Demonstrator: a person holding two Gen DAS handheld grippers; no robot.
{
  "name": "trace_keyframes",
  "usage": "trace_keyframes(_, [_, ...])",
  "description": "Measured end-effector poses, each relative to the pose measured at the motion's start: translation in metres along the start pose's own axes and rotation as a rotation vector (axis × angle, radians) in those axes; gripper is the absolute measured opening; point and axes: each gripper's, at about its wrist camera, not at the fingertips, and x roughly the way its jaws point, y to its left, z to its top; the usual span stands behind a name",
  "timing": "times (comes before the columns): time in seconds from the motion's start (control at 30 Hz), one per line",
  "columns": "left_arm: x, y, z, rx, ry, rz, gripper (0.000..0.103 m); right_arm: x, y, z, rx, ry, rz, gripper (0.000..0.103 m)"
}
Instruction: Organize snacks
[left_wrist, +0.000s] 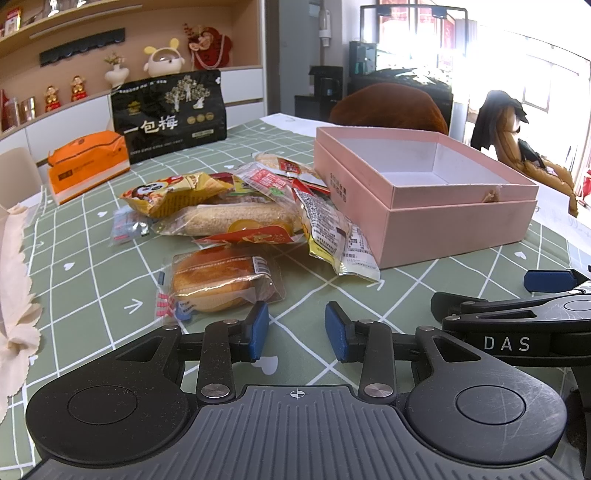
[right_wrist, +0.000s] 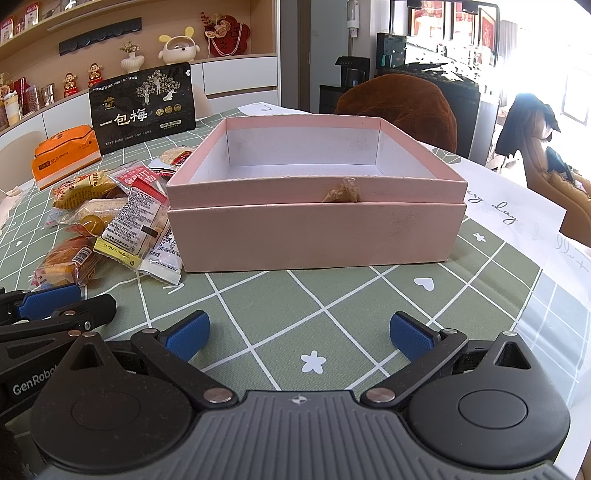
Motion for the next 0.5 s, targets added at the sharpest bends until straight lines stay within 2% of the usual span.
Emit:
trace_keyframes(0.17, [-0.001,0.003,0.000,-0.014,0.002,-0.014,0.040,0.000,0.000,0.001,-0.003,0.011,0.006,0.103])
trace_keyframes(0.27, [0.002,0.012,0.011,-0.019,0.070,-0.058,0.039,0.002,-0.002,0.010,-0.031,0.129,0.038,0.103])
trace_keyframes(0.37, [0.001,0.024,0.025,-0.085,0.119,-0.097,0.038,-0.004,-0.001,0.013,-0.043,0.206,0.046,0.103])
trace_keyframes(0.43, [-0.004,0.036,0.038,-0.150,0.112,-0.114,0.038,-0.004,-0.001,0.014,-0.048,0.201,0.046,0.103])
trace_keyframes(0.5, [-0.010,0.046,0.055,-0.205,0.079,-0.166,0.038,0.000,0.003,0.013,-0.050,0.185,0.044,0.103])
